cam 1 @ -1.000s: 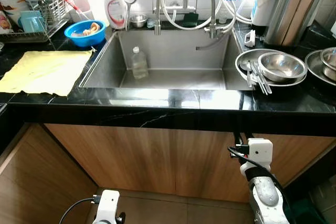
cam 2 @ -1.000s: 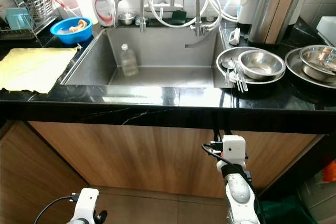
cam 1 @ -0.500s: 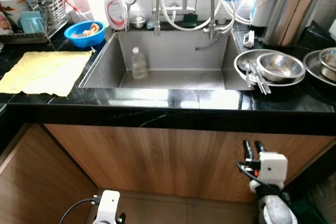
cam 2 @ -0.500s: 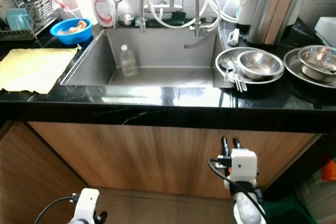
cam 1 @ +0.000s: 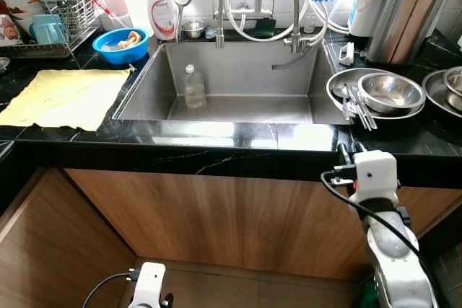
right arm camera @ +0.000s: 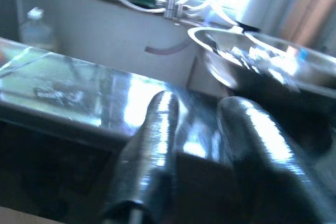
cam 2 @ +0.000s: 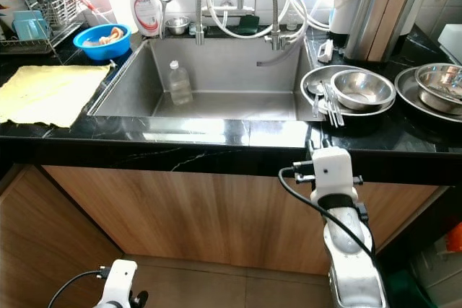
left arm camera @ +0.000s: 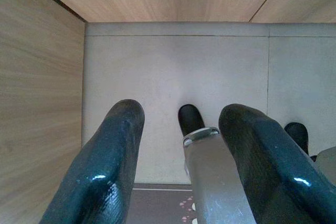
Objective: Kitchen organization
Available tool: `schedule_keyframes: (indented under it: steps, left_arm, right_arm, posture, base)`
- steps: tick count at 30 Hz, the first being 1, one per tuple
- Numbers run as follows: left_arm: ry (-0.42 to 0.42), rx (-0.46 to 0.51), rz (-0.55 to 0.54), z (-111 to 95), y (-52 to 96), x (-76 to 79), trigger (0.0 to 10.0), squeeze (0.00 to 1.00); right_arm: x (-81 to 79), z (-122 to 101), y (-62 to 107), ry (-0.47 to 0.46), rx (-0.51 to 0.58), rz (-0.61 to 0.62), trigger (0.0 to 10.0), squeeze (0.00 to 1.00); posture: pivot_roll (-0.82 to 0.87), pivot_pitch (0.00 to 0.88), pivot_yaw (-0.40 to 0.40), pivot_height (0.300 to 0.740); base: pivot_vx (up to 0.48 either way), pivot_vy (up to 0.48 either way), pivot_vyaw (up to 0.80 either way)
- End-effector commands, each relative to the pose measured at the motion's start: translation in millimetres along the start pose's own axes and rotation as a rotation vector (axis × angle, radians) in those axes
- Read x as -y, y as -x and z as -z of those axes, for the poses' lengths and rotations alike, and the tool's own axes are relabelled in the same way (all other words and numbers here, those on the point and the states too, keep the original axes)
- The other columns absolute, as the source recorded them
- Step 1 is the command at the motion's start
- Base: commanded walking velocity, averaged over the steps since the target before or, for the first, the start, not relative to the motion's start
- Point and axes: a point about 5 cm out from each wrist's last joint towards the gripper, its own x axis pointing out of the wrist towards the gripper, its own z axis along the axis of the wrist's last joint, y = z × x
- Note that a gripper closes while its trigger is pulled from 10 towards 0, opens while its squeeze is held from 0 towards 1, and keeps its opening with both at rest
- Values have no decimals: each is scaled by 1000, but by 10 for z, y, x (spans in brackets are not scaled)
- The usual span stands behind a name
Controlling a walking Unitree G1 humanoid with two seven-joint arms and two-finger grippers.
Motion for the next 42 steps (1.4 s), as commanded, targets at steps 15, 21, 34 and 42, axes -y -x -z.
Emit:
schedule_keyframes:
  steps: [15,21,34,42]
  left_arm:
    - [-27,-47,12,136,35,-56,10000,0]
    - [-38,-48,21,132,33,-48,10000,0]
    - [-45,-59,25,136,30,-29,10000,0]
    - [-49,-50,28,104,21,-17,10000,0]
  right_arm:
    - [-124,-362,-31,274,14,-134,10000,0]
    - [-34,-547,-110,526,22,-124,10000,0]
    - [212,-430,-130,632,-165,-36,10000,0]
    - [288,-426,-165,649,-191,-3,10000,0]
  posture:
    - [-225,0,72,740]
    - [-225,0,75,740]
    - [-229,0,80,740]
    - [-226,0,82,740]
  base:
    - [0,0,0]
    - [0,0,0]
    - [0,0,0]
    - [0,0,0]
